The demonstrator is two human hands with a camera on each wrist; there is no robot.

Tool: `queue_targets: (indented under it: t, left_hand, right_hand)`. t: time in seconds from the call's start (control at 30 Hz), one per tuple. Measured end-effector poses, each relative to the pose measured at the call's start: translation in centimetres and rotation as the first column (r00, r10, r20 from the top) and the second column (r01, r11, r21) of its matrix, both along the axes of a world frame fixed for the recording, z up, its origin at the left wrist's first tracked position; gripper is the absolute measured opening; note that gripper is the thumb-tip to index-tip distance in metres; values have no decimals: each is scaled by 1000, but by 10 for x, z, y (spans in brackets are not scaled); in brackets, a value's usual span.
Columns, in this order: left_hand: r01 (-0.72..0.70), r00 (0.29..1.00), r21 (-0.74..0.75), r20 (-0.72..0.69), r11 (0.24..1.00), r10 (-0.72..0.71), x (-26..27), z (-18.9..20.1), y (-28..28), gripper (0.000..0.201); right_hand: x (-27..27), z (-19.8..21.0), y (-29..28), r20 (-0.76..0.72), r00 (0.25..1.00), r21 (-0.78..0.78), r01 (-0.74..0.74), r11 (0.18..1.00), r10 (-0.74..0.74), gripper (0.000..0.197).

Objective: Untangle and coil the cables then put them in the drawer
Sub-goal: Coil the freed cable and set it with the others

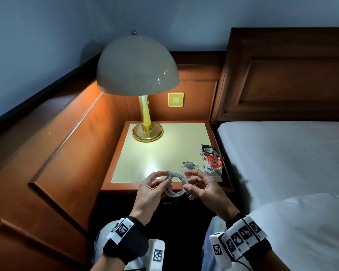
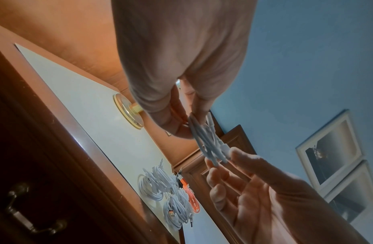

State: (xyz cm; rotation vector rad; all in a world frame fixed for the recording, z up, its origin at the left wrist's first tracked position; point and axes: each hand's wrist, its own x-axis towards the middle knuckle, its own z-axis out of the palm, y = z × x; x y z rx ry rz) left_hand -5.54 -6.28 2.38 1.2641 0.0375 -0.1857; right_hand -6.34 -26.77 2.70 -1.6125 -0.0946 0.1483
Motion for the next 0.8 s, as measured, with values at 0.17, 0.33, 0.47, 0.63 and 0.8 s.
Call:
queue_targets:
  t: [0.17, 0.33, 0.47, 0.63, 0.8]
  left_hand:
    - [44, 999, 41, -22, 998, -43, 9, 3, -11, 28]
    - [165, 985, 226, 5, 960, -171, 38, 0, -23, 50]
    - [201, 971, 442, 28, 874, -237, 70, -12, -37, 69]
    - [146, 960, 636, 94, 758, -265, 101, -23, -55, 69]
    - [85, 947, 750, 145, 655, -288, 123, -33, -66, 67]
  right_hand:
    - [12, -4, -6, 6, 995, -53, 98, 994, -98, 22]
    - [39, -12, -20, 11, 985, -92, 172, 981, -172, 13]
    - [69, -25, -31, 45, 962, -215, 272, 938, -269, 12]
    - [100, -40, -40, 91, 946, -376, 323, 868, -312, 16]
    - [119, -44, -41, 96, 939, -488, 334, 806, -331, 19]
